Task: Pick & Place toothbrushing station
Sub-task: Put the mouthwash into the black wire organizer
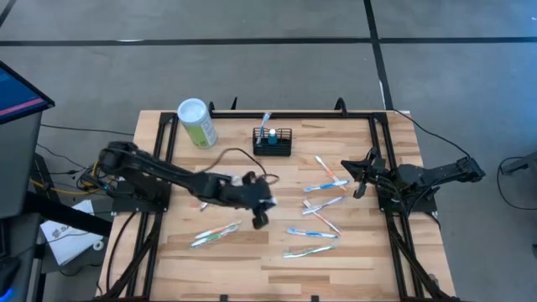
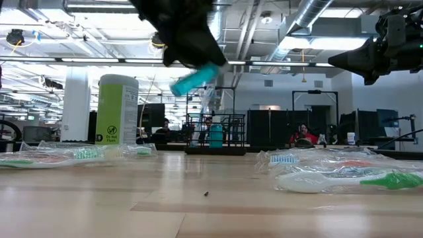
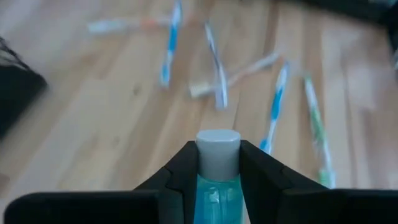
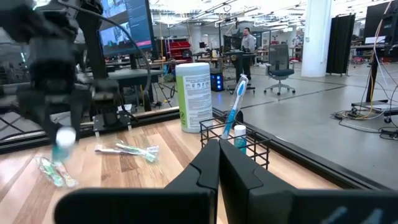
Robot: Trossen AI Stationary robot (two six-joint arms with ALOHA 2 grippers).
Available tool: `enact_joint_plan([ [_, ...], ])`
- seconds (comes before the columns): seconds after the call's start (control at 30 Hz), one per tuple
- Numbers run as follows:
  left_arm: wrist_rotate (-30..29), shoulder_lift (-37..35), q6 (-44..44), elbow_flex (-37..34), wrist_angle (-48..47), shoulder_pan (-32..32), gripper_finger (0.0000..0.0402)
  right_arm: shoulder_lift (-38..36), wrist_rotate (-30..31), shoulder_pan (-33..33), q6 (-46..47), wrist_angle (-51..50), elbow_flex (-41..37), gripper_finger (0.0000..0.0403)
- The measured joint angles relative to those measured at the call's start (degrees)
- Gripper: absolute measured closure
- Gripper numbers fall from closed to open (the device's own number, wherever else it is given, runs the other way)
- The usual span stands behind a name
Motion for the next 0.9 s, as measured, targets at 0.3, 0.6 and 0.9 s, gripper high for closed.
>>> enact_joint_plan([
  [0.3,-9.31,-17.41,3.05,-19.54,21.1,0.85,0.0317,0.0,0.0,0.0,0.0,0.07,0.01,0.0401],
  [0.6,-12.33,-25.07,10.58,-31.84,39.47,4.32,0.0317,0.0,0.04,0.0,0.0,0.17,0.01,0.0401],
  [0.9,-13.13,-22.58,15.98,-33.14,49.71,11.66,0.0316,0.0,0.15,-0.01,-0.01,0.22,0.01,0.0401],
])
